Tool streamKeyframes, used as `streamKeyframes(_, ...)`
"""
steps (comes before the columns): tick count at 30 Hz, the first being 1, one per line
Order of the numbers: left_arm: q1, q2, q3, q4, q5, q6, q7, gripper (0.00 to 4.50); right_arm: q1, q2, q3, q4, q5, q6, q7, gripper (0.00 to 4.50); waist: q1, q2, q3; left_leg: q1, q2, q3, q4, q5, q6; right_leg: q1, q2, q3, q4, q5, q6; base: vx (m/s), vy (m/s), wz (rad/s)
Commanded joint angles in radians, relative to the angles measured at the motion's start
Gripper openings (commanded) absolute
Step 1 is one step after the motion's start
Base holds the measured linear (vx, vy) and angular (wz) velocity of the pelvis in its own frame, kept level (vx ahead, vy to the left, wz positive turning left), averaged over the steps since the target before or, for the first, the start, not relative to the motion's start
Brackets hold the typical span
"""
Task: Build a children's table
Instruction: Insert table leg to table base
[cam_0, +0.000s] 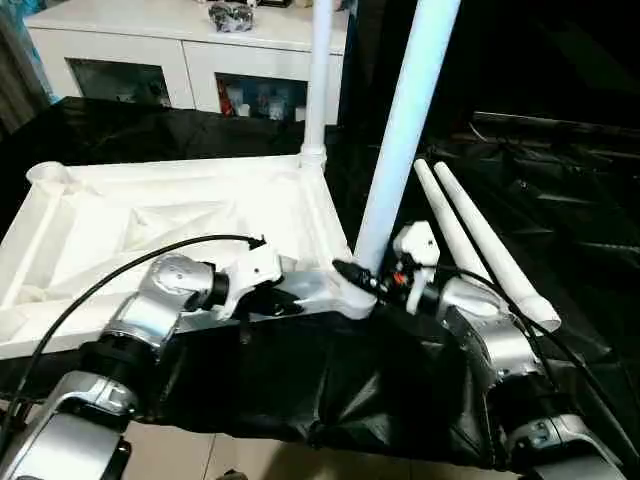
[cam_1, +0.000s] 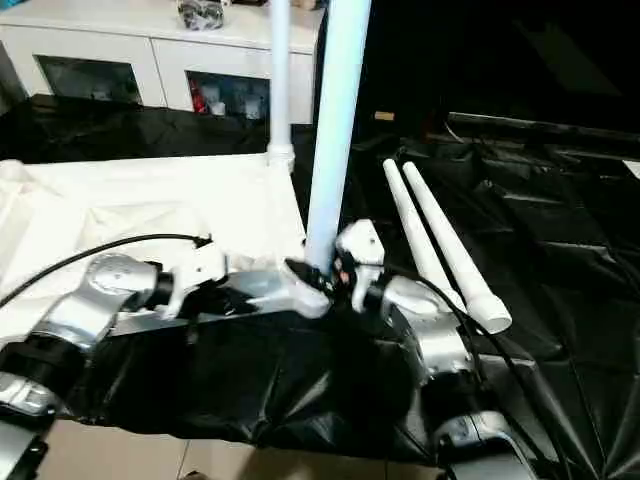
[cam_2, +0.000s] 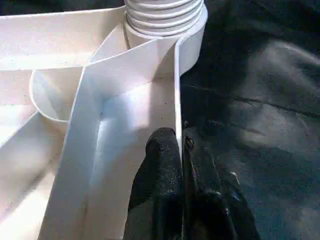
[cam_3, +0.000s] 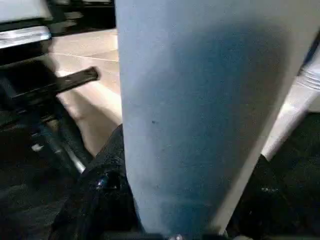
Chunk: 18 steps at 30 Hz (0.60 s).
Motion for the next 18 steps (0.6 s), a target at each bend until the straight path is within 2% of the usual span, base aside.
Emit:
streamKeyframes(1,-0.009,-0.008,0.024,-0.043,-0.07,-0.057,-0.062,0.0,0.058,-0.022,0.064,0.075,-0.04,0.026,0.055,1.9,-0.002,0.0,-0.033,0.017,0.041,-0.02,-0.082,-0.358,0.016,0.022,-0.079,0.045,-0.094,-0.411,-0.171,0.0,0.0,0.0)
streamKeyframes(7,-0.016,0.026,0.019,-0.017,-0.071,-0.084,-0.137,0.0,0.082,-0.049,0.107,0.047,-0.059,-0.02,0.155,1.9,-0.003,0.001,-0.027,0.019,0.043,-0.022,-0.087,-0.385,0.012,0.019,-0.08,0.046,-0.098,-0.447,-0.168,0.0,0.0,0.0)
streamKeyframes(11,-0.03,0.025,0.026,0.005,-0.068,-0.081,-0.138,0.0,0.102,-0.047,0.13,-0.012,-0.072,-0.008,0.163,1.9,-0.001,-0.001,-0.025,0.022,0.044,-0.022,-0.09,-0.392,0.007,0.018,-0.081,0.048,-0.1,-0.452,-0.167,0.0,0.0,0.0)
streamKeyframes(13,-0.038,0.015,0.036,0.016,-0.063,-0.081,-0.107,0.0,0.089,-0.026,0.12,0.001,-0.075,0.001,0.126,1.9,-0.001,-0.006,-0.025,0.023,0.044,-0.022,-0.089,-0.392,0.006,0.017,-0.085,0.048,-0.103,-0.481,-0.165,0.0,0.0,0.0)
streamKeyframes(16,-0.043,0.004,0.046,0.02,-0.063,-0.071,-0.079,0.0,0.068,-0.002,0.105,0.027,-0.079,0.005,0.075,1.9,-0.002,-0.005,-0.021,0.025,0.043,-0.024,-0.091,-0.404,-0.002,0.013,-0.086,0.048,-0.109,-0.532,-0.152,0.0,0.0,0.0)
streamKeyframes(17,-0.055,-0.014,0.058,0.024,-0.053,-0.04,-0.016,0.0,0.032,0.036,0.073,0.076,-0.078,0.009,-0.018,1.9,-0.005,-0.009,-0.02,0.026,0.044,-0.026,-0.091,-0.419,-0.007,0.01,-0.088,0.047,-0.111,-0.567,-0.145,0.0,0.0,0.0)
streamKeyframes(18,-0.063,-0.027,0.065,0.025,-0.047,-0.016,0.023,0.0,0.007,0.056,0.052,0.109,-0.08,0.01,-0.081,1.9,-0.007,-0.007,-0.018,0.027,0.043,-0.029,-0.091,-0.429,-0.014,0.007,-0.088,0.045,-0.11,-0.593,-0.143,0.0,0.0,0.0)
